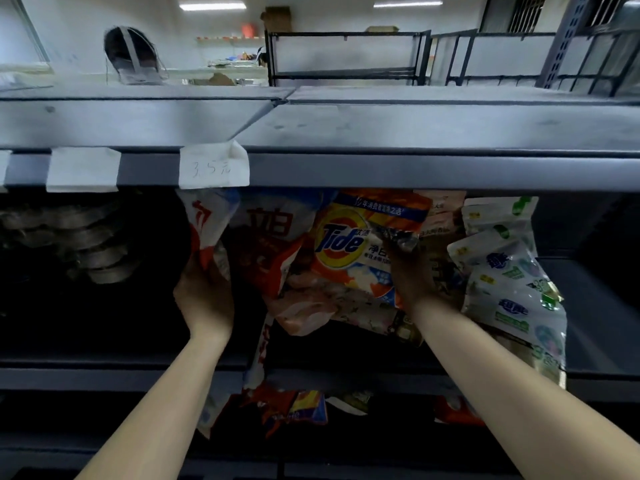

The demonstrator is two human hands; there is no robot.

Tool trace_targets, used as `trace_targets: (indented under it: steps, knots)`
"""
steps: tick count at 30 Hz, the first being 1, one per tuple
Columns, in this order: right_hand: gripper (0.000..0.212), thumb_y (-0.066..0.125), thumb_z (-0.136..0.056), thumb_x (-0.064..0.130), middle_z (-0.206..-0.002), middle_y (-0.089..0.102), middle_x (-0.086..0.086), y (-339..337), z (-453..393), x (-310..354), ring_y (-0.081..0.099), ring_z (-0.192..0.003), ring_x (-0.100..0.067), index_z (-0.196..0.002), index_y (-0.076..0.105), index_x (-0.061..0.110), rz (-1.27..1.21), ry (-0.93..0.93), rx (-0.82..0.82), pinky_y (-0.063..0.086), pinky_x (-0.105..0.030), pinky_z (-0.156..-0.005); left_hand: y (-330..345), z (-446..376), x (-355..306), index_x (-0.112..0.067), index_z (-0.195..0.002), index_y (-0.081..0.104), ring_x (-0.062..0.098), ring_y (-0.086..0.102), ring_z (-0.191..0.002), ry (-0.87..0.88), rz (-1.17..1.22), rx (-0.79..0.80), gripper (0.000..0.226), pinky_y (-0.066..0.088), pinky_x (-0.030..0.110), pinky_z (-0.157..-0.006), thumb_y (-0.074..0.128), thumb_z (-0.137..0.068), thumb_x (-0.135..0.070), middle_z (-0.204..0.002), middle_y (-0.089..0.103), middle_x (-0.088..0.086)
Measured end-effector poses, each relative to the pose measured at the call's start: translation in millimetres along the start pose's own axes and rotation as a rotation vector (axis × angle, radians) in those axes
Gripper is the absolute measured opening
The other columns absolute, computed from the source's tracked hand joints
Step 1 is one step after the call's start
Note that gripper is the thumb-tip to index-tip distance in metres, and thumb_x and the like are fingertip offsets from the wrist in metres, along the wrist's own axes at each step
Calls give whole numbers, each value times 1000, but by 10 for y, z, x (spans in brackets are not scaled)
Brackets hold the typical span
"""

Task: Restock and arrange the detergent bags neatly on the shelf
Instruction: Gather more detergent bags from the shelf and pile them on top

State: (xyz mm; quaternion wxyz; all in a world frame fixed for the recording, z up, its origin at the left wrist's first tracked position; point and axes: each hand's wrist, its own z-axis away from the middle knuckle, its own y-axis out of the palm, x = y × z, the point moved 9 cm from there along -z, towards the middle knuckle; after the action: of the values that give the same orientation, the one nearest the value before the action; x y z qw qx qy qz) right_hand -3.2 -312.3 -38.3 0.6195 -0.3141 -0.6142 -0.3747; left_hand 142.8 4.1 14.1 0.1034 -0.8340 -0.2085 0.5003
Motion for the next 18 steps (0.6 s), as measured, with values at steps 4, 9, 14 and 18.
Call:
trace_targets:
  steps: [4, 9, 14, 18]
  knots:
    - [50, 61, -91, 38, -124, 59, -4, -422, 367, 127, 57, -113, -24, -134, 48, 17, 56, -62, -198, 47, -41, -93, -202, 143, -299, 7, -115, 57, 38, 58, -104, 119, 91, 16, 29, 38, 27, -85, 42, -99, -11, -109, 61, 27]
    - [24, 59, -89, 35, -88, 62, -11, -945, 1067, 200, 60, -90, -35, -85, 64, 12, 208, -64, -401, 47, -44, -77, -359, 490, -524, 1, -88, 59, 27, 56, -67, 150, 194, 135, 24, 41, 34, -64, 43, -97, -13, -70, 57, 10]
    - [43, 60, -89, 43, -55, 49, 0, -1468, 1914, 391, 48, -60, -22, -60, 51, 12, 261, -165, -547, 38, -37, -63, -491, 905, -732, 4, -91, 62, 13, 45, -58, 146, 256, 223, 37, 29, 21, -59, 41, -100, -25, -62, 47, -4]
    - [33, 61, -89, 45, -58, 57, 3, -1915, 2495, 572, 54, -60, -18, -68, 60, 19, 261, -255, -649, 44, -36, -67, -428, 1372, -986, 5, -87, 60, 35, 58, -69, 188, 368, 365, 38, 31, 27, -60, 42, -100, -26, -66, 59, 14]
